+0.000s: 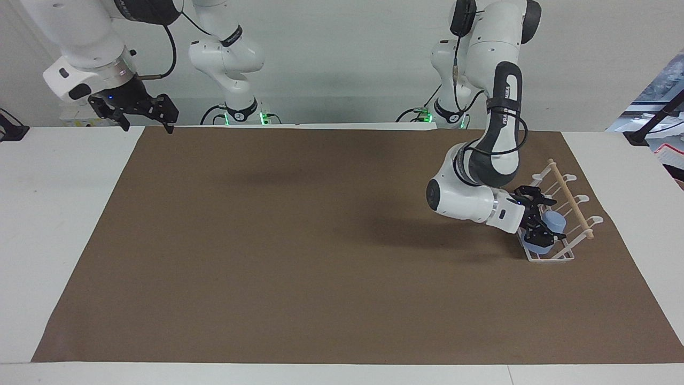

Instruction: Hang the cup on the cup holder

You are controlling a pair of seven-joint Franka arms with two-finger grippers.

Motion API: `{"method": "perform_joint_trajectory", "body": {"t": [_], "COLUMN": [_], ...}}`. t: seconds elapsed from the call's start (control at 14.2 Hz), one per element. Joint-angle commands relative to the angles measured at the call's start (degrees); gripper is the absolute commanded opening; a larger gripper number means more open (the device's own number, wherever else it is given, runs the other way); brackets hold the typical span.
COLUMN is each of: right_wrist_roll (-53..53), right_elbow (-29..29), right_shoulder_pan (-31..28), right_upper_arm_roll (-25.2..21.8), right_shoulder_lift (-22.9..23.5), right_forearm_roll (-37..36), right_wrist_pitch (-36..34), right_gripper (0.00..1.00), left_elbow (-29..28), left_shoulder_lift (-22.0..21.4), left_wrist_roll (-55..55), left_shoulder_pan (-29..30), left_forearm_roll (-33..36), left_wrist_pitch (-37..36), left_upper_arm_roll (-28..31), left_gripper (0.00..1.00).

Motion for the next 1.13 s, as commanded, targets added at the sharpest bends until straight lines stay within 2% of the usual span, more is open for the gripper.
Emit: {"method": "perform_joint_trajectory", "body": {"t": [0.0, 0.14, 0.49, 0.77, 0.99, 1.06], "right_wrist_roll": [0.0, 0.0, 0.0, 0.0, -0.1, 0.0], "right_elbow": [-1.2, -1.2, -1.4, -1.4, -1.5, -1.4], "right_shoulder_pan": [-0.6, -0.5, -0.5, -0.4, -2.1, -2.4], "right_upper_arm_roll": [0.5, 0.5, 0.5, 0.8, 0.7, 0.7], "right_shoulder_lift": [-1.0, -1.1, -1.1, -1.0, -1.0, -1.0], "right_forearm_roll": [-0.2, -0.2, -0.2, -0.2, 3.8, 3.9], "right_wrist_pitch": [-0.1, -0.2, -0.1, 0.6, 0.7, 0.9], "right_gripper": [0.99, 0.99, 0.99, 0.99, 0.99, 0.99], "left_elbow": [-1.4, -2.1, -1.6, -4.5, -2.8, -2.2], "left_shoulder_lift": [-9.4, -13.4, -15.7, -23.4, -25.1, -25.4], "left_wrist_roll": [12.3, 24.7, 49.4, 78.4, 100.9, 104.9], "left_shoulder_pan": [1.5, 3.8, 4.5, 11.1, 14.5, 15.5], "left_forearm_roll": [-11.6, -18.9, -35.2, -48.3, -55.9, -57.8], "left_wrist_pitch": [4.5, 6.5, 10.9, 10.2, 2.3, -0.8], "left_upper_arm_roll": [0.2, -0.1, 0.3, 0.7, 1.0, 0.9], "left_gripper": [1.00, 1.00, 1.00, 1.00, 1.00, 1.00]}}
